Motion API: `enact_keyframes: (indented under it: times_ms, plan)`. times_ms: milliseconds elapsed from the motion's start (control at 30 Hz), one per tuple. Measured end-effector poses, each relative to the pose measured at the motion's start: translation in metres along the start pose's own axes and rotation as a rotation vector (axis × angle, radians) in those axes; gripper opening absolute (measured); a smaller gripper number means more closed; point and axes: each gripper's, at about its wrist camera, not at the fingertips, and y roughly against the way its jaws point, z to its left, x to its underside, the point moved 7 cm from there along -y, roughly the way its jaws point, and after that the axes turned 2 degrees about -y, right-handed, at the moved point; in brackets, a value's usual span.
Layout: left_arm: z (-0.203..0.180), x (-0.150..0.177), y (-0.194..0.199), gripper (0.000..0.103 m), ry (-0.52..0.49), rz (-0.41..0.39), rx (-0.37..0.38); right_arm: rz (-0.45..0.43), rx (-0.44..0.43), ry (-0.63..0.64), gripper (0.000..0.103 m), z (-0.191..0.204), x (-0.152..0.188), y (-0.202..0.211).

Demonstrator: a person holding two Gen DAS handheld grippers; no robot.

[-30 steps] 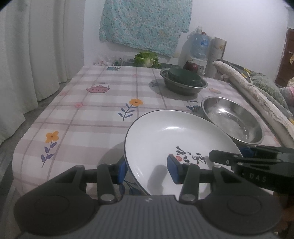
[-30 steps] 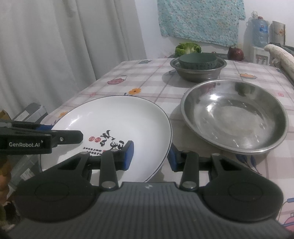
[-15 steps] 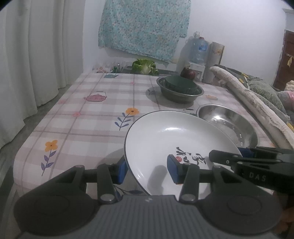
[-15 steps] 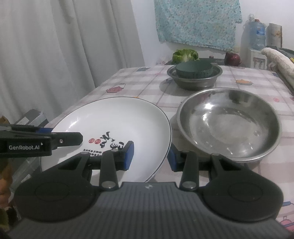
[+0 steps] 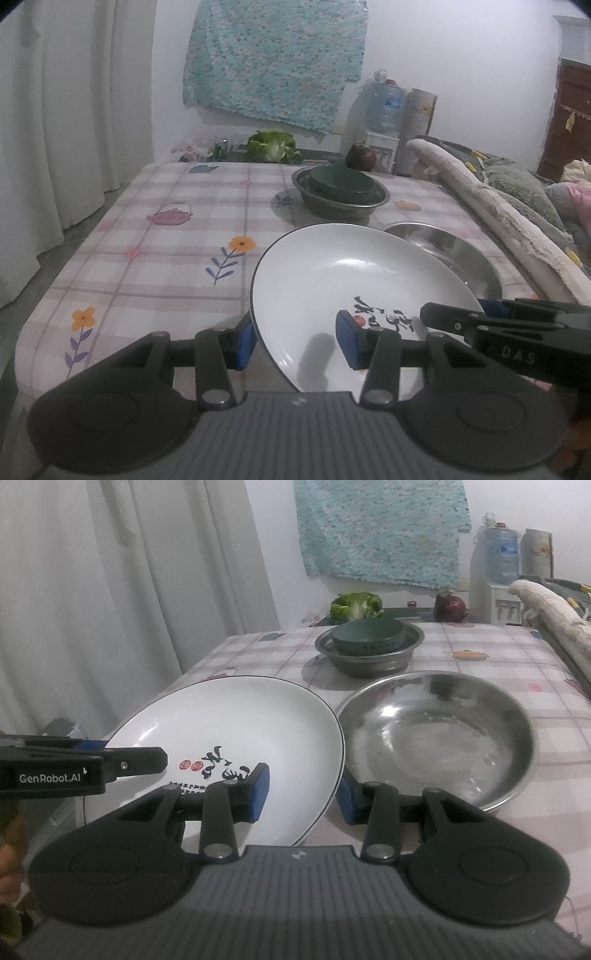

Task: Organize plates and bowls
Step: 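Carry the white plate with both tools over the stacked steel plates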

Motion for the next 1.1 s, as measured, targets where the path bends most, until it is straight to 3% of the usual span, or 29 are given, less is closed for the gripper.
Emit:
enact_keyframes:
  times_ms: [733, 1100]
  plan:
    - [-0.072, -0.023, -0.038, 0.046, -0.108, 0.027, 0.101, -0.063, 0.097, -0.126, 0.038, -0.075, -0.006, 0.036]
    - [-0.103, -0.029, -0.071, 0.046, -0.129, 0.068, 0.155, -0.062, 0.15, -0.186, 0.038, -0.122, -0.009, 0.033]
